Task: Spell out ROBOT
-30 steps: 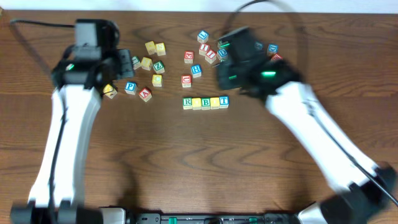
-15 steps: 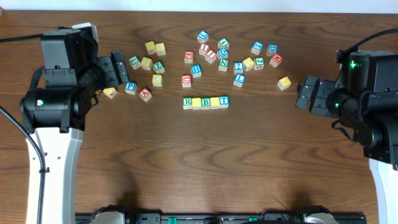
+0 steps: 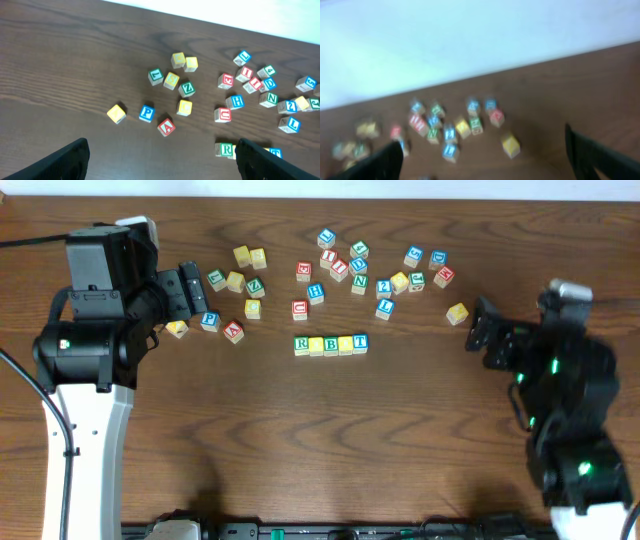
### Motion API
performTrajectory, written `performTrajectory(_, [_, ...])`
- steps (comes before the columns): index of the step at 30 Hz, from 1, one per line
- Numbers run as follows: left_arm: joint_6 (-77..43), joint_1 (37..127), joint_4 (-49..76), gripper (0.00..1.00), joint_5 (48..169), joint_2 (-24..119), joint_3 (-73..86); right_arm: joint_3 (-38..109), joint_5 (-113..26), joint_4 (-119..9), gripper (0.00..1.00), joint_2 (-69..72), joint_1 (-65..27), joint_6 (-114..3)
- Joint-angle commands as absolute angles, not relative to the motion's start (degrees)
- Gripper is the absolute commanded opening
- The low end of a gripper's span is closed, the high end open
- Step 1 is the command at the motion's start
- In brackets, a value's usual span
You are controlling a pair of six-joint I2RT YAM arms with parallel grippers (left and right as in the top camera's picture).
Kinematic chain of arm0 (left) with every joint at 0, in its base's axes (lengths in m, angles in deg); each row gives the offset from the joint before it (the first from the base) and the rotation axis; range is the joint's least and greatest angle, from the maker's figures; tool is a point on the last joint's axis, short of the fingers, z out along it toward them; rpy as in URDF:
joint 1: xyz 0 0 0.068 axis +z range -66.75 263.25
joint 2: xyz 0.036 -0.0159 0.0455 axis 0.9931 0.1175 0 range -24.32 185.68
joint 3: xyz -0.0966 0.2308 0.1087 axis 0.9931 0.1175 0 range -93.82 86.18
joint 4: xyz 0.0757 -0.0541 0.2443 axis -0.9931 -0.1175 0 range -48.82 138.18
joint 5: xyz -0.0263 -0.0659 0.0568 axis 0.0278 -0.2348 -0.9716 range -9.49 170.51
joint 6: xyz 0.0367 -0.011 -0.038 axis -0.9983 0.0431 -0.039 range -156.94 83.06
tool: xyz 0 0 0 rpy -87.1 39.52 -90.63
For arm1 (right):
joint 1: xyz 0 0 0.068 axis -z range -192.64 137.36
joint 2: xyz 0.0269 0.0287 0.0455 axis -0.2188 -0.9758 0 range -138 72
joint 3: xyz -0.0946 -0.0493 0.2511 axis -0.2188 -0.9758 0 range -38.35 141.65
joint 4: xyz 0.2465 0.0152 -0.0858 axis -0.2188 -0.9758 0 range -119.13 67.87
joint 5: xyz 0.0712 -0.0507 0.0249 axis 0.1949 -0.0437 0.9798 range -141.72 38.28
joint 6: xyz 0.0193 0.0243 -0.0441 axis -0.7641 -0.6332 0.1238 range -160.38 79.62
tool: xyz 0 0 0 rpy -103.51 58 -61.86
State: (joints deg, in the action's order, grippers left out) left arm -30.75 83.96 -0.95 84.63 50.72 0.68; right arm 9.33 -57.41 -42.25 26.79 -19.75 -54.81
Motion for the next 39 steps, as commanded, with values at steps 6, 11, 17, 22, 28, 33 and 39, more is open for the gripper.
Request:
performTrajectory(6, [-30.1, 84.2, -1.1, 0.92, 84.5, 51.0, 0.0, -32.1, -57.4, -22.7, 0.99, 59.3, -19.4, -56.8])
performTrajectory(11, [-30.1, 84.2, -1.1, 0.92, 84.5, 51.0, 0.0, -38.0, -57.3, -25.9, 0.99, 67.8, -19.5, -57.5])
performTrajectory(17, [-30.1, 84.2, -1.1, 0.92, 84.5, 51.0, 0.0, -38.0, -52.0, -26.3, 0.99, 71.0, -19.5, -54.0])
performTrajectory(22, [-30.1, 84.2, -1.1, 0.92, 84.5, 51.0, 0.0, -38.0, -52.0, -26.3, 0.99, 71.0, -19.5, -54.0])
performTrajectory(28, [-30.1, 84.2, -1.1, 0.92, 84.5, 51.0, 0.0, -38.0, -52.0, -26.3, 0.99, 71.0, -19.5, -54.0])
performTrajectory(33, [-30.1, 84.2, -2.3, 0.92, 84.1, 48.2, 2.5, -38.0, -52.0, -26.3, 0.99, 71.0, -19.5, -54.0])
performTrajectory(39, [-34.0, 85.1, 18.5, 0.92, 82.4, 29.0, 28.2, -38.0, -52.0, -26.4, 0.99, 71.0, -19.5, -54.0])
